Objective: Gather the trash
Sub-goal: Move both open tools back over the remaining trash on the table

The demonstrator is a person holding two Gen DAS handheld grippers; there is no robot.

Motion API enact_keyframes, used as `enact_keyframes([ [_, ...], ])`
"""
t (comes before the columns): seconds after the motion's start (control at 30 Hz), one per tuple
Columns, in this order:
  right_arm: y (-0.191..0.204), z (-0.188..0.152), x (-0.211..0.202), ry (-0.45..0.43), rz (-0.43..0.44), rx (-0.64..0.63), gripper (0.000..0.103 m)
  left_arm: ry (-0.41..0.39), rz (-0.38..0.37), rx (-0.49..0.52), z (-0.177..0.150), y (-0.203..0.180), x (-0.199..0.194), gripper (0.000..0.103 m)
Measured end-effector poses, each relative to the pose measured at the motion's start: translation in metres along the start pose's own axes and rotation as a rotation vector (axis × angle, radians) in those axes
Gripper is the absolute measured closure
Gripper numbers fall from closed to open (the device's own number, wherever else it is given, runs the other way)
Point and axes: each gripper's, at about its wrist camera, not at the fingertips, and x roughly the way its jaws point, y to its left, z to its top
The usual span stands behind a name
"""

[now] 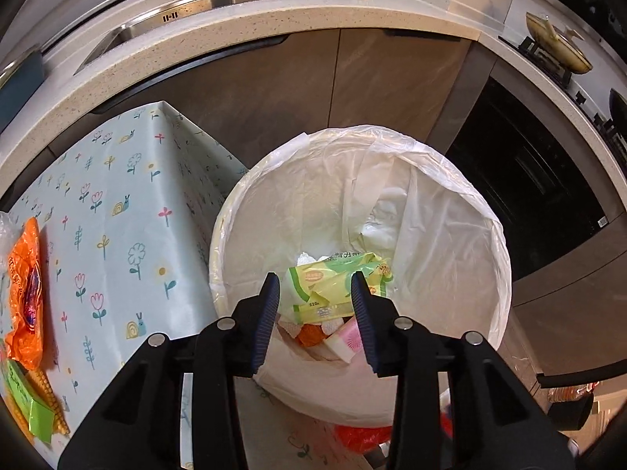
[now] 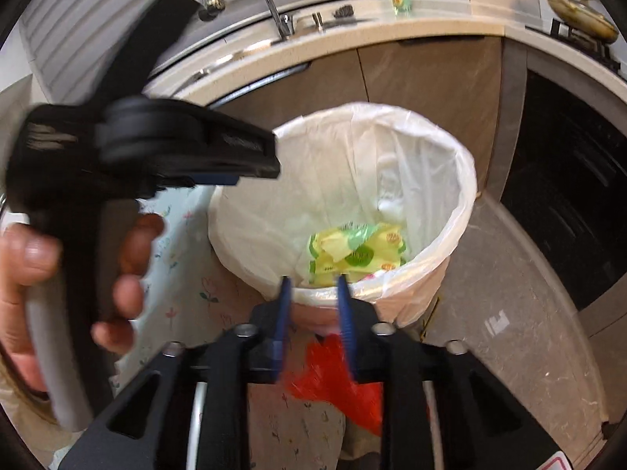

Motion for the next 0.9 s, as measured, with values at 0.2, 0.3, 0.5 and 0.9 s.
enact_keyframes([
  [0.2, -0.002, 0.002, -0.007, -0.039, -0.020, 0.011, 0.102, 0.018, -0.038, 0.016, -0.006, 0.009, -0.009, 0.064],
  [0.3, -0.001, 0.008, -0.018, -0.069, -0.030, -0.001, 0.102, -0.018, -0.048, 0.026, -0.013, 0.009, -0.024, 0.045],
  [0.5, 0.004, 0.014, -0.043, -0.109, -0.046, -0.009, 0.096, -0.088, -0.033, 0.008, -0.025, 0.017, -0.056, 0.041],
  [0.9, 0.022, 0.009, -0.100, -0.191, -0.048, -0.051, 0.069, -0.179, 0.029, 0.004, -0.070, 0.032, -0.123, 0.032],
])
